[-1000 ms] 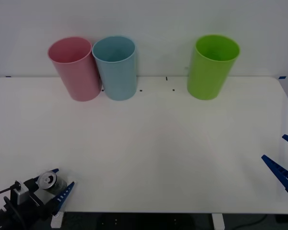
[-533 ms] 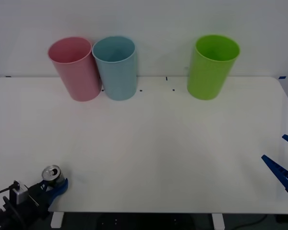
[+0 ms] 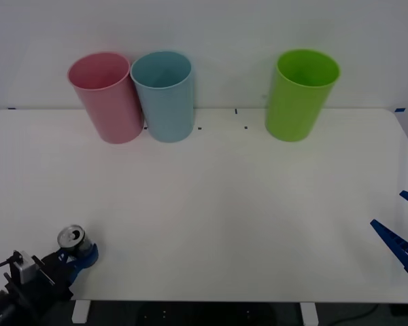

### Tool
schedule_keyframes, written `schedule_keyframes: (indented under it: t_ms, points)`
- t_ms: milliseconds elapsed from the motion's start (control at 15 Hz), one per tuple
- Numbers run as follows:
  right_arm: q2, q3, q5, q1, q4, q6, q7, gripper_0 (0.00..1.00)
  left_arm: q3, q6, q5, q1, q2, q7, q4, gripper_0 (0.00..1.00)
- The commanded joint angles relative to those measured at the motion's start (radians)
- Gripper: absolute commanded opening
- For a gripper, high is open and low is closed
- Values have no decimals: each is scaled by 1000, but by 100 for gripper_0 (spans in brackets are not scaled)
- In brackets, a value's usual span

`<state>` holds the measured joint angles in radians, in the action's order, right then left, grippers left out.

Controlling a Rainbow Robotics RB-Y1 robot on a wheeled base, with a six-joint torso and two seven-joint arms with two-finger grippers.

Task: Grasp the object on the table and drop it into the matching bin: aluminum can to the light blue bin, PET bottle to the pink bin.

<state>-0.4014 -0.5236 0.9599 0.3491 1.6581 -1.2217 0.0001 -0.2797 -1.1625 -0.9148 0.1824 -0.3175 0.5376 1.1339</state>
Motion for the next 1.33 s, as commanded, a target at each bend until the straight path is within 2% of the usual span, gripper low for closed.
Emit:
schedule_keyframes:
  t_ms: [67,400,733,1333]
  points:
    - [0,0,0,0,0,0,0,100,7,0,33,-1,0,-7,33,0]
    - [0,0,0,0,0,0,0,100,-13,0,109,0,0,-8,79,0]
    - [0,0,0,0,0,0,0,100,-38,12,137,-7,0,-42,152,0]
    - [0,0,0,0,0,0,0,100,54,227,132,-195,0,-116,185,0]
